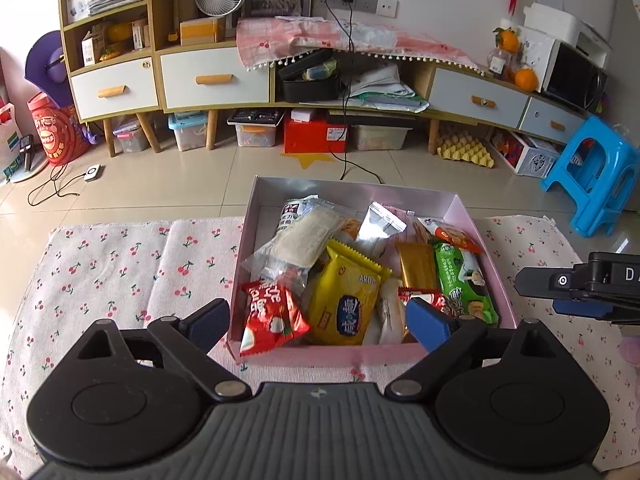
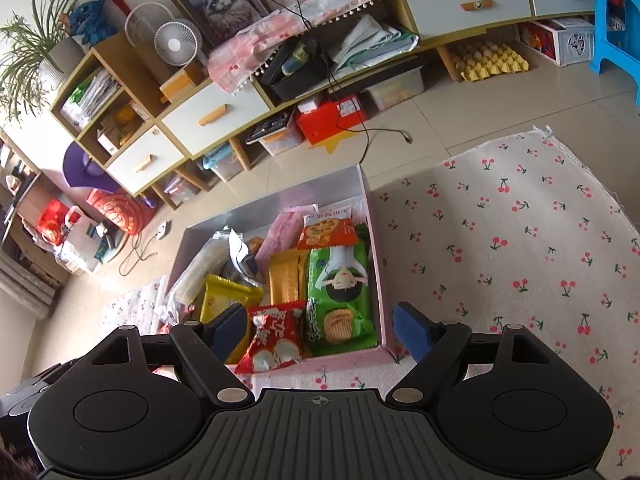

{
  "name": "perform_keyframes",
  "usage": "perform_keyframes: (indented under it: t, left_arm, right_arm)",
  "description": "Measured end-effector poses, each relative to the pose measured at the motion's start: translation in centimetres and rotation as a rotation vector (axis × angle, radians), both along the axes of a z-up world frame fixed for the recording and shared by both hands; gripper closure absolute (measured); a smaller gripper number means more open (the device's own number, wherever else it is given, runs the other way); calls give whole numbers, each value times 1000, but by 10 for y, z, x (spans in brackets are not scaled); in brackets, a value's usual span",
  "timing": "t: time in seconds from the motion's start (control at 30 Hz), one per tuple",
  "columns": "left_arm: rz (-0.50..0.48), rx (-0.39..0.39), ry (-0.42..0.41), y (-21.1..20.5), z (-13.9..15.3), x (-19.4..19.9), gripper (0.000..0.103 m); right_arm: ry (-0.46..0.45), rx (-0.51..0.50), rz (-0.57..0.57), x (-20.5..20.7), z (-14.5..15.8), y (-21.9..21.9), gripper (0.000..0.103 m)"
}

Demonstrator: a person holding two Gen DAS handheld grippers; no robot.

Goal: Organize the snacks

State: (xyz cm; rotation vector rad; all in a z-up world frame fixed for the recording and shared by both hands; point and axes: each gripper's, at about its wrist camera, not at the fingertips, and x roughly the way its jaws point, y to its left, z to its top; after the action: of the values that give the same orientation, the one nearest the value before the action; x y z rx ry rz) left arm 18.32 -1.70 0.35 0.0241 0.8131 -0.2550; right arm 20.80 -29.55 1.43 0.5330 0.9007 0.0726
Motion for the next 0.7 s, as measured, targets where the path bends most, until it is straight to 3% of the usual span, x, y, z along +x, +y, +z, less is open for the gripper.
perform_keyframes:
  t: [0.53, 0.7]
  left_arm:
    - [28, -38, 64, 14, -8, -51, 1]
    - [39, -8, 81, 13, -10, -66, 1]
  right_arm:
    - [40, -71, 74, -64, -2, 27, 20]
    - [47, -109, 97, -79, 4, 39, 19]
